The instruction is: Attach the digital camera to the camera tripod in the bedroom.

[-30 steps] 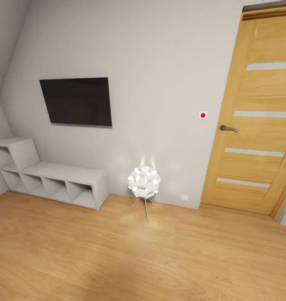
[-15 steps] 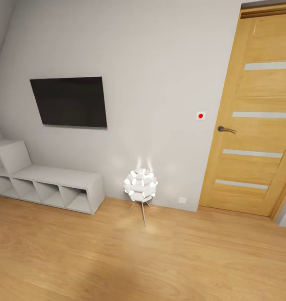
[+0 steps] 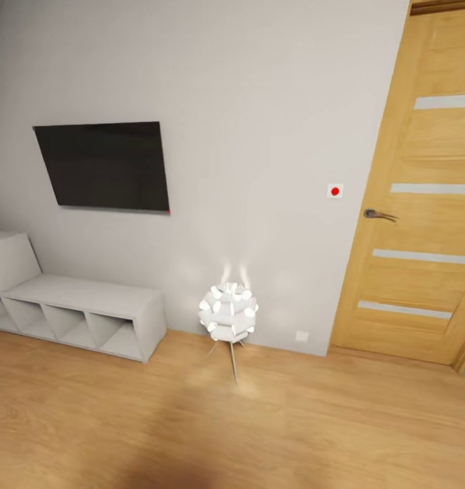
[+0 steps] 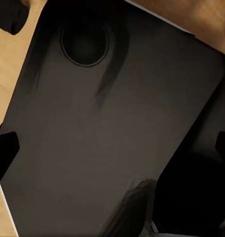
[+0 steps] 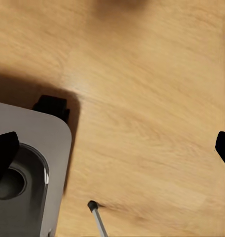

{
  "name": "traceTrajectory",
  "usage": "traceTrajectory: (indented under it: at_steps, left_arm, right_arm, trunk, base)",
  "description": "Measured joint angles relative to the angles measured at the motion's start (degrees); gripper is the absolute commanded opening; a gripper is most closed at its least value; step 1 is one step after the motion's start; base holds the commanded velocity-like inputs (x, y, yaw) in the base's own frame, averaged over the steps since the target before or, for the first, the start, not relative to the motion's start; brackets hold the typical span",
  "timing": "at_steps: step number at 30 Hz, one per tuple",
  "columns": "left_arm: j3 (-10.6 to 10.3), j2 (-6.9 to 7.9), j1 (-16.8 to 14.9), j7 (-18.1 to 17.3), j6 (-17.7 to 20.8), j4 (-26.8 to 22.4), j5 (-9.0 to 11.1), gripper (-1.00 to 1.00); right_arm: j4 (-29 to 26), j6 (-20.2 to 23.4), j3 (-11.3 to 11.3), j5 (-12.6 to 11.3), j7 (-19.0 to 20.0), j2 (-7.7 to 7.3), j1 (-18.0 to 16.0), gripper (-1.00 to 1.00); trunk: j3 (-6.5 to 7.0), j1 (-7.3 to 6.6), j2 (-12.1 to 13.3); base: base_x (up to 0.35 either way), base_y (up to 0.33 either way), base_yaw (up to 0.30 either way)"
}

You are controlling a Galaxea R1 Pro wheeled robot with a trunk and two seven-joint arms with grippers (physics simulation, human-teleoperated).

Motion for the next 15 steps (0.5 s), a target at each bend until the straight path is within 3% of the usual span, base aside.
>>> traceTrajectory:
  at_steps: [15]
  left_arm:
    - [-0.1, 0.00, 0.0, 0.1, 0.0, 0.0, 0.0, 1.00]
  right_arm:
    - [0.0, 0.0, 0.0, 0.0, -0.2, 0.18, 0.0, 1.00]
  trunk:
    - [0.00, 0.00, 0.0]
  base:
    - [0.324, 0.000, 0.003]
